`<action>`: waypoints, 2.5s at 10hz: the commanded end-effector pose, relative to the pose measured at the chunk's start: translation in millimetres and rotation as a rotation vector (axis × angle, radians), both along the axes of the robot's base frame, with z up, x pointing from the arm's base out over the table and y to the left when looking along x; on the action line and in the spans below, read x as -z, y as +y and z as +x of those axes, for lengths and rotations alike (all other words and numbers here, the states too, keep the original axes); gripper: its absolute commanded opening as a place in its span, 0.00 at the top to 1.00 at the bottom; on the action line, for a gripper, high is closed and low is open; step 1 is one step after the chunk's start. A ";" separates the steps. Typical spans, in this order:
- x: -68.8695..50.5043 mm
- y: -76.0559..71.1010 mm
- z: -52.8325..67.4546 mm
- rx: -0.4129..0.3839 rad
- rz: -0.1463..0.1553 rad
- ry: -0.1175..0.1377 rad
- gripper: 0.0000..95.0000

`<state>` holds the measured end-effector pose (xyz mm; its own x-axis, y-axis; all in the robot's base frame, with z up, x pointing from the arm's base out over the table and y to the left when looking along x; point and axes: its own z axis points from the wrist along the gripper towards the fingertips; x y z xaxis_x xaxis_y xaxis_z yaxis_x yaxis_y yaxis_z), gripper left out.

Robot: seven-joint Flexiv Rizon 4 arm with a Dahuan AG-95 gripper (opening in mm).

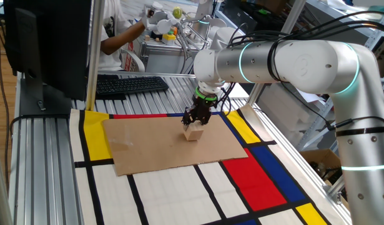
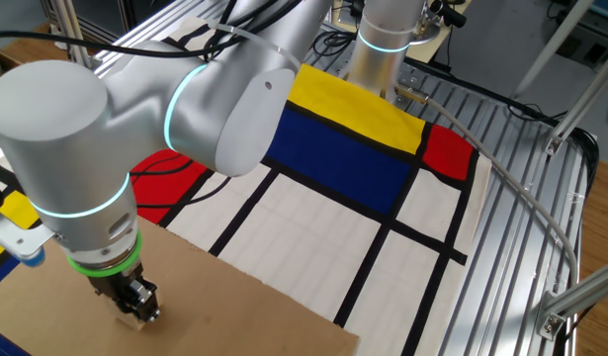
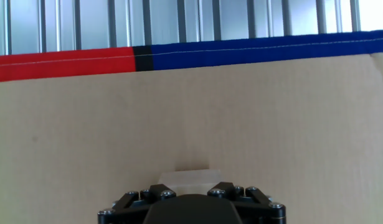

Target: Grab the block and place it at the designated location

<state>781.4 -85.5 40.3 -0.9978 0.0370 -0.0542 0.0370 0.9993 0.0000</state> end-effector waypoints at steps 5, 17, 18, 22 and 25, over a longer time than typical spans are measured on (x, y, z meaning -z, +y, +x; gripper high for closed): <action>5.3 -0.4 5.7 -0.012 -0.001 0.000 1.00; 7.6 -0.1 6.7 0.009 -0.007 0.023 0.60; 7.6 -0.1 6.7 0.009 -0.008 0.023 0.60; 7.5 -0.2 6.8 0.011 -0.007 0.024 0.60; 7.5 -0.2 6.8 0.014 -0.005 0.024 0.40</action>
